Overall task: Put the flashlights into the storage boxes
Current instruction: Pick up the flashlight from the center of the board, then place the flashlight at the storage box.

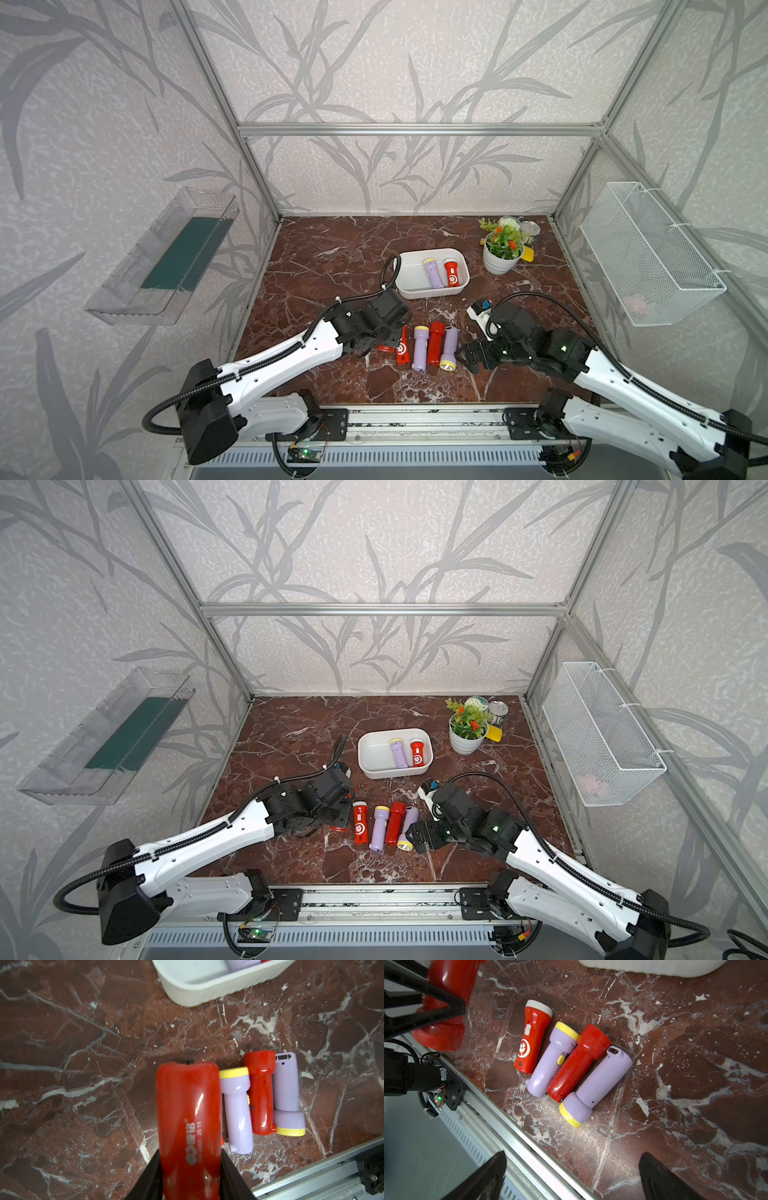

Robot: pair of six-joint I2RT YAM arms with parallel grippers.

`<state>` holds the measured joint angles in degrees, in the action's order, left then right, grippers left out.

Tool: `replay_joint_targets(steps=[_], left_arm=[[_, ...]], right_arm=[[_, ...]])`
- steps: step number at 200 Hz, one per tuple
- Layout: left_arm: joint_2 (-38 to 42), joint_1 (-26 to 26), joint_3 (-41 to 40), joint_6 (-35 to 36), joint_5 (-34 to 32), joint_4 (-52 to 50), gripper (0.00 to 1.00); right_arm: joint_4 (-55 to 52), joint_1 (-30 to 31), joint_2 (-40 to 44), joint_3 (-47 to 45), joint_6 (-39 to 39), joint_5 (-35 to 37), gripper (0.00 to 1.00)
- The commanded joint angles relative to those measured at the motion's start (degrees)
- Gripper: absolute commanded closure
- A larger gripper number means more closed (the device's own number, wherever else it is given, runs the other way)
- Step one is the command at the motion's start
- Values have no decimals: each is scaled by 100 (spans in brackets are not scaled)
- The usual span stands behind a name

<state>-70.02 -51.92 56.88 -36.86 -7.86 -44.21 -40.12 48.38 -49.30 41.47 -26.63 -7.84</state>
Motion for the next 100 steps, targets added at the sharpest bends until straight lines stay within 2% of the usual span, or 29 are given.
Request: replay_joint_targets(steps=[1,41,100], left_arm=[[-273,67,448,311,-337,-171,60],[-1131,204,1292,578,-294,45,60],[-2708,603,2803,1097,175,45,60]], right_arm=[[-76,30,86,261,113,102,1],[-248,31,299,490,120,112,1],[-721,31,606,869,180,259,1]])
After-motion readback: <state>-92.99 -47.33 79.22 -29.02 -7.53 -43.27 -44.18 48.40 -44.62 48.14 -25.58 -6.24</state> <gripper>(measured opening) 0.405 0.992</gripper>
